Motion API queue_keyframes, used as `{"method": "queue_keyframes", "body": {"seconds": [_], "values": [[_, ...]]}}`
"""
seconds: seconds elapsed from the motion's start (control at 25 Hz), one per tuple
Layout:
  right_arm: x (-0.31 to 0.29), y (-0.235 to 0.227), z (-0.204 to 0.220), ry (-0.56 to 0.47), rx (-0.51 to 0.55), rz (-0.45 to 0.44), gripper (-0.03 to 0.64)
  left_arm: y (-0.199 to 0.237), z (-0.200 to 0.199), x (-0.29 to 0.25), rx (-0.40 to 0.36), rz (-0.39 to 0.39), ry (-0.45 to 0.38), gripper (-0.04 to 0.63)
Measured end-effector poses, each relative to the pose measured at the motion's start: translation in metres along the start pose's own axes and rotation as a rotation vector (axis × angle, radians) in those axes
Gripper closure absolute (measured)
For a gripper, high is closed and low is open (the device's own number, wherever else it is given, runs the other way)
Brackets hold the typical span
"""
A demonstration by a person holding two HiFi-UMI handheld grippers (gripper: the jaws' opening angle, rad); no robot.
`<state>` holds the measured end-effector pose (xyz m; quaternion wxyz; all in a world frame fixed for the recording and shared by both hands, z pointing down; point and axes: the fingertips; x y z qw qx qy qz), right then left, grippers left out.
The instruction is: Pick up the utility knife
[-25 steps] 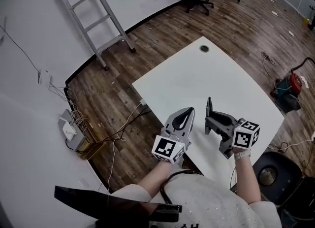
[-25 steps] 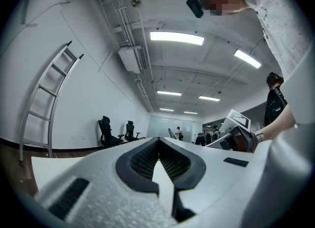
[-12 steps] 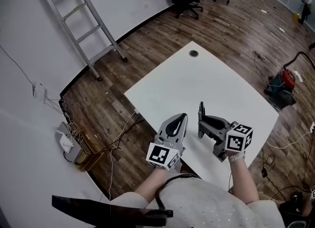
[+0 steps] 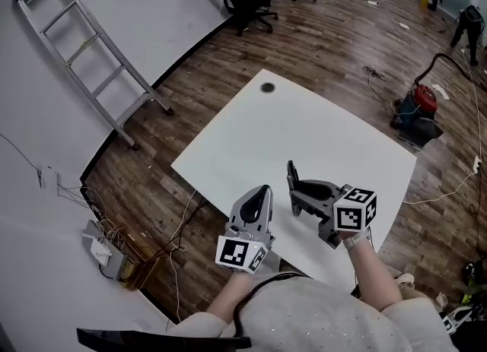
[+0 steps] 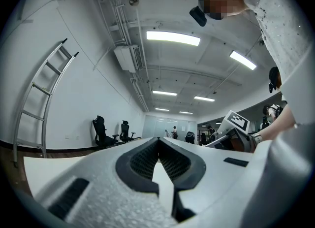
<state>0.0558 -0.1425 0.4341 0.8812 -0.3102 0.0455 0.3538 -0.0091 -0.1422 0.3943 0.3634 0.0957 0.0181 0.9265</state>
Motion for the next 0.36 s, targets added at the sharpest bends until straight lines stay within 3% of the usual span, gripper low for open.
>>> {"method": "queue_keyframes", "body": {"seconds": [0.36], "values": [[0.0031,0.0022,-0.0032,-0.008,-0.005,0.000,0.485,-0.0025,-0.0021,-0.0005,-0.002,0.010,-0.002,0.589]]}}
Point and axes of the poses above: the fingertips, and each gripper's own axes: x backward along the fingers, y to its left, z out of its underside, and after that the axes turned 10 degrees about z, right-handed
